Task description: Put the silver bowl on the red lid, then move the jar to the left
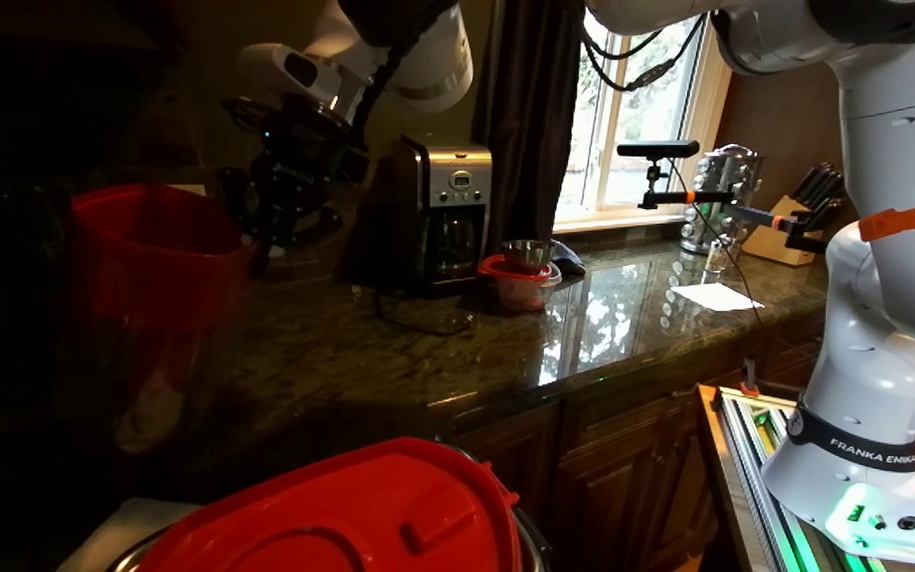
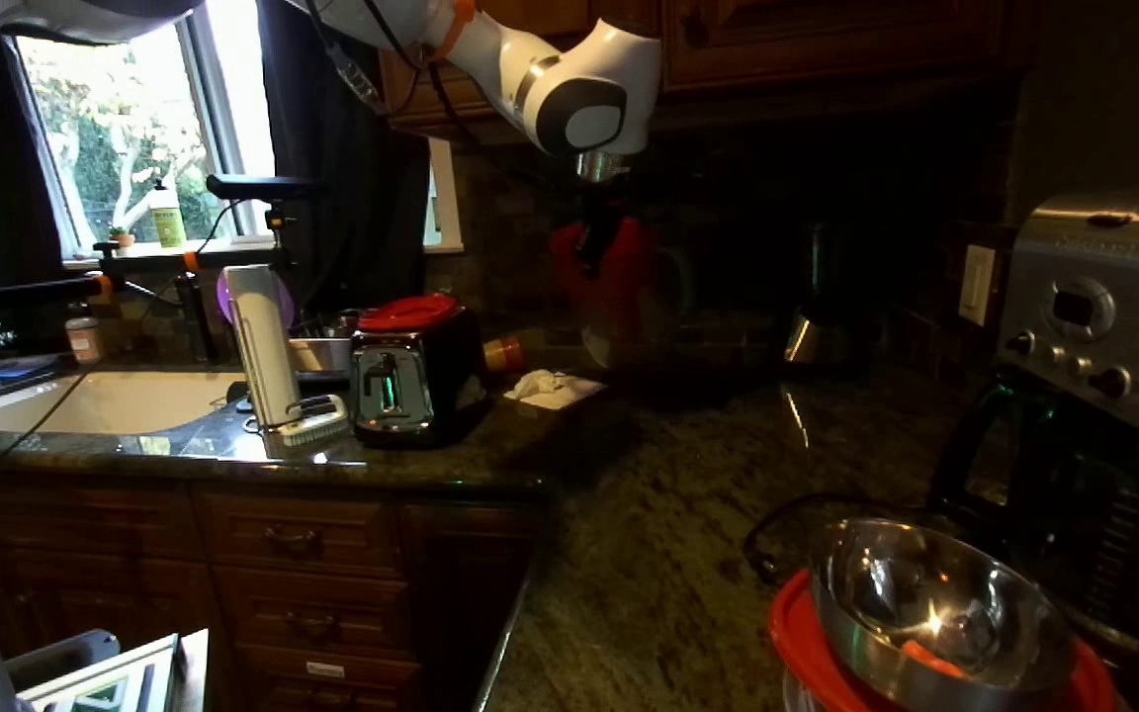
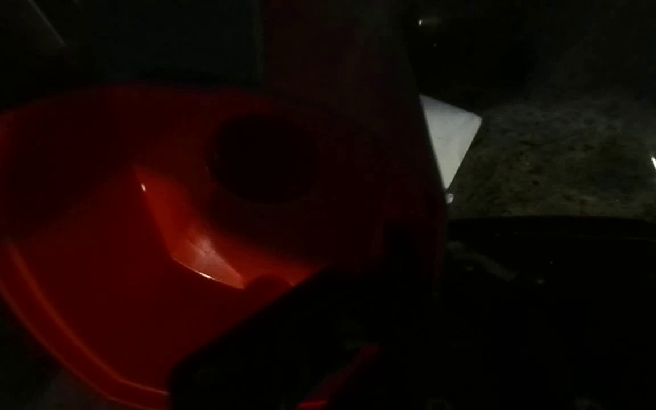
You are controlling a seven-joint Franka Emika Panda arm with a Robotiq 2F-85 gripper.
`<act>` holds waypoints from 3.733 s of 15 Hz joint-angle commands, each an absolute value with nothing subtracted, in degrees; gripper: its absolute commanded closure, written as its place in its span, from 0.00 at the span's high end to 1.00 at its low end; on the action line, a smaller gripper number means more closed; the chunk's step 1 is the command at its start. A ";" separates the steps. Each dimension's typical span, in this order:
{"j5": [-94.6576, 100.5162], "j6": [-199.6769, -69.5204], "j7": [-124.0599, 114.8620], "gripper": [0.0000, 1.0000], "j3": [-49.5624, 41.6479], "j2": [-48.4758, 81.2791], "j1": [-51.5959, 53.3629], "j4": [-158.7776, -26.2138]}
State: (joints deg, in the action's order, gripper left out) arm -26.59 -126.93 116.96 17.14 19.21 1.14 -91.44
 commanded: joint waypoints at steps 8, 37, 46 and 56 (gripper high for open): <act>-21.06 -139.47 118.12 0.02 19.47 31.26 7.12 -80.19; -11.05 -125.81 108.73 0.84 17.40 53.76 17.21 -44.21; -16.00 -133.95 115.14 1.00 21.52 50.44 12.86 -48.09; -16.78 -157.45 95.58 1.00 6.17 37.22 10.37 -72.62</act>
